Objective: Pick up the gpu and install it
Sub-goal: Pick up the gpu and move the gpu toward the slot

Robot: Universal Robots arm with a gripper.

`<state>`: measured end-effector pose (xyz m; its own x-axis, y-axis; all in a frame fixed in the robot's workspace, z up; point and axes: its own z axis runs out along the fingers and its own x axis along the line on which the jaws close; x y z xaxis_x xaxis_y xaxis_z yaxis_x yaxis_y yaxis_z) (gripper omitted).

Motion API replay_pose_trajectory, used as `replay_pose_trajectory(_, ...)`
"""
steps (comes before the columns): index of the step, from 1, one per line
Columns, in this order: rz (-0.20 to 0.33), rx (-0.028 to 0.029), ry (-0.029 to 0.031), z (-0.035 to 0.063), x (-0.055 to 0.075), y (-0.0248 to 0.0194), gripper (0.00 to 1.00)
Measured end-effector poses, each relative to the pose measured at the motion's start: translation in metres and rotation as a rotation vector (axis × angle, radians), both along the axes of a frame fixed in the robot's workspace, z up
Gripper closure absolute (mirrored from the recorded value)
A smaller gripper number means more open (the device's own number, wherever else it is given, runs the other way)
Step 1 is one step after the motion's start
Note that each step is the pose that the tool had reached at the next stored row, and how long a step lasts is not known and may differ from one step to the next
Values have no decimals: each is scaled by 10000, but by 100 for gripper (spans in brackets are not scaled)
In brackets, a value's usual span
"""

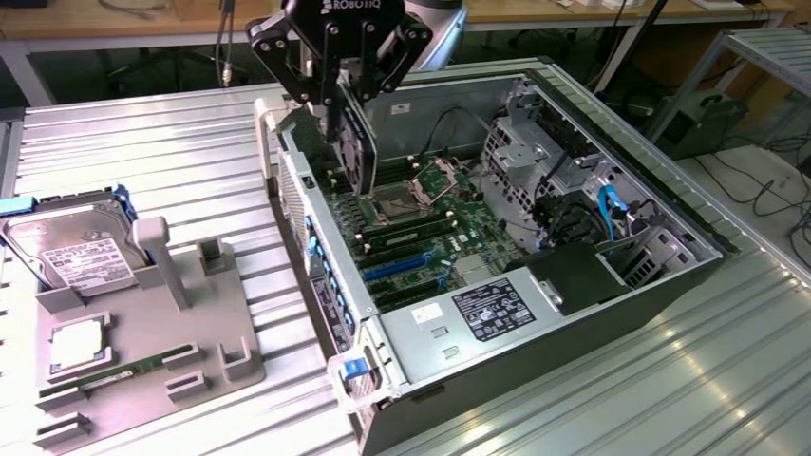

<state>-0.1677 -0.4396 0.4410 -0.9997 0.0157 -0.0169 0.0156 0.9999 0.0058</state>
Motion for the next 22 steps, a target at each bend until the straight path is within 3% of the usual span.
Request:
replay_pose_trajectory(7, 17, 0, 0, -1, 107, 0, 72)
replay_pose_trajectory(9, 385, 0, -1, -3, 141, 0, 72)
replay_pose_trajectory(22, 471, 0, 0, -4, 660, 0, 72)
